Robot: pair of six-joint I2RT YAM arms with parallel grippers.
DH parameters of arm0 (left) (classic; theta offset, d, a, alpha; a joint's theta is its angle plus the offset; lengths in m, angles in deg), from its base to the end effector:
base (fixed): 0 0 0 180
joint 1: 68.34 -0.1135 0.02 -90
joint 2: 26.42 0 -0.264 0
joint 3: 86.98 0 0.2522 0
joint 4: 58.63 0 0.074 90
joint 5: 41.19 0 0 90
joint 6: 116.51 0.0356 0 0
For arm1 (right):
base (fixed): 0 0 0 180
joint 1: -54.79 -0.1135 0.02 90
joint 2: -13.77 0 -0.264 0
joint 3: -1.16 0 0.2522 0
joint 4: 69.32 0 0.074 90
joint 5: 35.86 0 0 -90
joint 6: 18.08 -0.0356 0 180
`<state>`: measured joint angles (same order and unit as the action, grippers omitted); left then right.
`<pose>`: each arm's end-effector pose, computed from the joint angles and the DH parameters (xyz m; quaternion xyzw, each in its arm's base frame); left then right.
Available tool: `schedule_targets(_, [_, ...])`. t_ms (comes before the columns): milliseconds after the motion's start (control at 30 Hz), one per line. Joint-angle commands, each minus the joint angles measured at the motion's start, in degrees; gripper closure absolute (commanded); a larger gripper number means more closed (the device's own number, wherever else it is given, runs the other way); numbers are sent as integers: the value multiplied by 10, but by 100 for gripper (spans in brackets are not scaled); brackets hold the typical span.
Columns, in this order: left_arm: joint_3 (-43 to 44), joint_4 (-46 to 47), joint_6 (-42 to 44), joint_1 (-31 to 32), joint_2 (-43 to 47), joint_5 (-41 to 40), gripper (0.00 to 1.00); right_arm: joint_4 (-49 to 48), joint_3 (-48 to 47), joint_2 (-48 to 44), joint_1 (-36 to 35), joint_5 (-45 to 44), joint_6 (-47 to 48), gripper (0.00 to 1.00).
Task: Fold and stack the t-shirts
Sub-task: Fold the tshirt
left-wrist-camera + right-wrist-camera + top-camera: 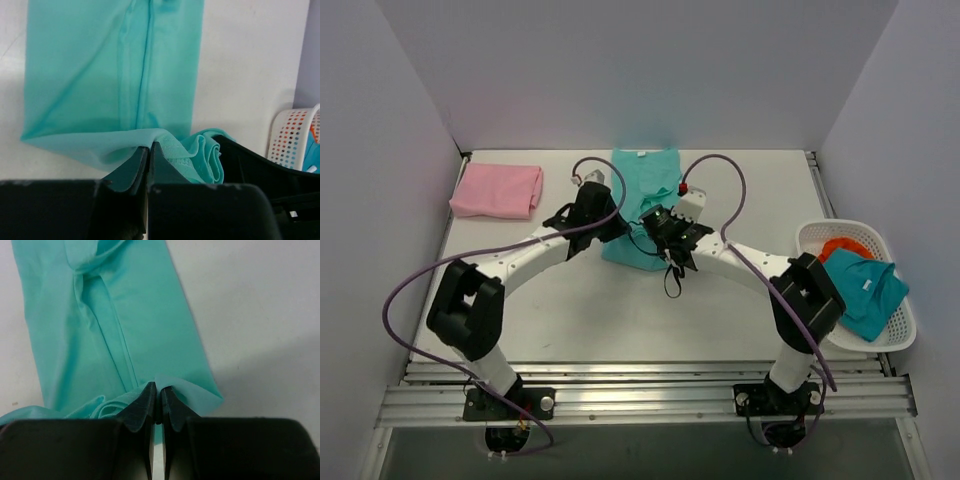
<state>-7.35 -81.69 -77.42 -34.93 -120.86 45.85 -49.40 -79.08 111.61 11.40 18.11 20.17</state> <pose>0.3105 -0.2026 0.2450 -0.1478 0.8858 -0.2776 0.3412 0.2890 0.2444 0.2362 0.1985 0.8407 0.1232 0.4884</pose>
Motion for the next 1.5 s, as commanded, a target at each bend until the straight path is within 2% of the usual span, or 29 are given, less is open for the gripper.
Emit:
schedule_targets(0, [100, -7, 34, -27, -53, 23, 97, 19, -77, 33, 34, -19, 43, 100])
schedule_targets(100, [186, -36, 40, -45, -120, 30, 96, -2, -146, 97, 74, 19, 75, 100])
schedule_targets(133, [204, -46, 42, -57, -154, 44, 93, 3, -173, 147, 87, 32, 79, 98])
schedule_targets(167, [245, -53, 44, -62, -171, 44, 89, 29, -203, 173, 99, 56, 80, 90])
schedule_targets(200, [267, -76, 44, -68, -208, 42, 79, 35, -265, 199, 120, 66, 86, 45])
schedule_targets(233, [287, -81, 45, -81, -225, 44, 61, 65, -298, 246, 129, 70, 92, 19])
schedule_targets(267, [319, -84, 48, -89, -241, 52, 41, 84, -332, 266, 139, 56, 89, 0])
schedule_targets(300, [333, -95, 47, -97, -267, 57, 14, 99, -365, 284, 156, 53, 91, 0])
schedule_targets(333, [349, -99, 46, -111, -279, 73, 6, 130, -419, 308, 164, 54, 96, 0])
schedule_targets(433, [399, -134, 59, -134, -296, 71, 6, 164, -470, 302, 179, 39, 97, 0])
schedule_targets(500, [388, -128, 69, -144, -271, 77, 6, 174, -465, 276, 179, 10, 91, 0])
schedule_targets(633, [334, -121, 77, -172, -199, 73, 6, 154, -386, 159, 170, -17, 86, 0])
schedule_targets(800, [284, -136, 121, -186, -121, 13, 6, 162, -252, 45, 147, -53, 64, 0])
schedule_targets(867, [322, -163, 151, -188, -135, 7, 6, 137, -198, -14, 131, -41, 52, 0])
schedule_targets(900, [344, -209, 161, -189, -158, -1, 6, 128, -145, -33, 126, -37, 47, 0])
schedule_targets(967, [379, -263, 157, -188, -170, -52, 6, 101, -97, -84, 113, -24, 35, 0])
schedule_targets(1000, [366, -266, 154, -187, -154, -62, 6, 95, -57, -112, 99, -21, 31, 0])
schedule_targets(1100, [258, -155, 174, -186, -88, -57, 6, 79, -3, -147, 77, -18, 18, 0])
schedule_targets(1133, [244, -132, 179, -195, -82, -13, 6, 79, 6, -154, 74, -21, 15, 0])
schedule_targets(1167, [238, -107, 188, -201, -86, 17, 6, 79, 15, -157, 71, -23, 9, 0])
schedule_targets(1233, [292, -136, 197, -211, -154, 65, 6, 71, 34, -170, 68, -23, 6, 0])
schedule_targets(1267, [332, -208, 213, -210, -237, 81, 6, 68, 36, -171, 68, -17, 6, 0])
schedule_targets(1300, [422, -248, 217, -208, -277, 83, 6, 58, 37, -171, 67, -14, 8, 0])
schedule_targets(1333, [455, -280, 217, -207, -314, 86, 6, 48, 40, -170, 65, -9, 12, 0])
schedule_targets(1367, [462, -274, 215, -201, -340, 86, 5, 27, 43, -170, 60, 0, 22, 1])
schedule_targets(1433, [395, -211, 202, -197, -328, 95, 6, -50, 56, -165, 46, 34, 53, 3])
schedule_targets(1467, [365, -136, 188, -197, -305, 107, 6, -80, 53, -148, 40, 48, 61, 4])
